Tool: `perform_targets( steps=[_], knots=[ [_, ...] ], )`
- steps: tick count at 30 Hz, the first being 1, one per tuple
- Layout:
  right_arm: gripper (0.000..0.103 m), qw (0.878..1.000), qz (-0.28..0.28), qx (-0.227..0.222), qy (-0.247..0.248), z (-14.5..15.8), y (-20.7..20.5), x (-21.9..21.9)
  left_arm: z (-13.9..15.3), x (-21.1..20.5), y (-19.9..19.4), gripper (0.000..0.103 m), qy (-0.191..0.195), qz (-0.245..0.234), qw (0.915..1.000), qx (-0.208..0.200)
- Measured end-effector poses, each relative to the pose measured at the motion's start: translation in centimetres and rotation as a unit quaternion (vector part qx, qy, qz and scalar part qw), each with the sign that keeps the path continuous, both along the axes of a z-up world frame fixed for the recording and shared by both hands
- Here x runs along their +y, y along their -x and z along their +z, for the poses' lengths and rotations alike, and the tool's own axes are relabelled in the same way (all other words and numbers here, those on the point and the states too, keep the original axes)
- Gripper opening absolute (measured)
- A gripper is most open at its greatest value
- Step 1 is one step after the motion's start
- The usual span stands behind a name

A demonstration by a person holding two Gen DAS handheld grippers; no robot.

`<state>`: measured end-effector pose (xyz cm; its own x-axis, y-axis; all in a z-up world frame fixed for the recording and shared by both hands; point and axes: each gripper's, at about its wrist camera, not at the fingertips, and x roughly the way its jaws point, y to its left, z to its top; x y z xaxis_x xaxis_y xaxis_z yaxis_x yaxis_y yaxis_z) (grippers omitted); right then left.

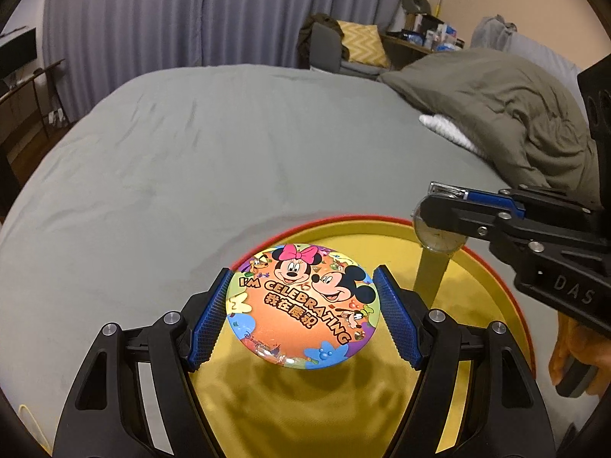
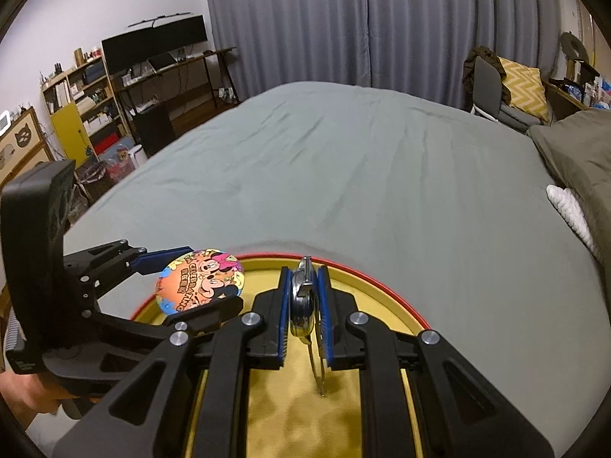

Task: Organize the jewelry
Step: 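Carry the watch and badge in both tools over the red tray, then open the right tool to drop the watch while the left tool releases the badge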

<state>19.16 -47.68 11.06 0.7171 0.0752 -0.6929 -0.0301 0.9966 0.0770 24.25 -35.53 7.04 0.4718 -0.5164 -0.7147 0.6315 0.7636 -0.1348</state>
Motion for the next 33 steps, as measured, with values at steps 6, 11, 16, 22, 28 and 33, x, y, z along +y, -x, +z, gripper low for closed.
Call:
perform_targets(
  steps=[6, 11, 16, 22, 28, 33],
  knots=[
    [0.014, 1.0, -0.021, 0.023, -0.001, -2.0, -0.6, -1.3, -2.3, -1.8, -0.2, 0.072, -0.042, -0.004, 0.9991, 0.009],
    [0.014, 0.998, -0.037, 0.047, 0.001, -3.5, -1.1, -2.0, -3.8, -3.0, -0.3, 0.072, -0.074, -0.007, 0.9972, 0.012],
    [0.014, 0.995, -0.062, 0.074, 0.001, -4.7, -1.7, -3.0, -4.2, -3.7, -0.4, 0.072, -0.082, -0.01, 0.9964, 0.015],
    [0.014, 0.993, -0.071, 0.096, 0.004, -5.8, -2.0, -3.6, -5.3, -5.0, -0.5, 0.072, -0.097, -0.011, 0.995, 0.019],
    [0.014, 0.992, -0.074, 0.099, 0.009, -6.0, -2.3, -3.7, -6.0, -5.9, -0.7, 0.072, -0.106, -0.007, 0.9942, 0.015],
    [0.015, 0.991, -0.078, 0.102, 0.029, -6.3, -2.2, -3.2, -6.2, -6.3, -0.8, 0.072, -0.102, -0.003, 0.9947, 0.01]
  ],
)
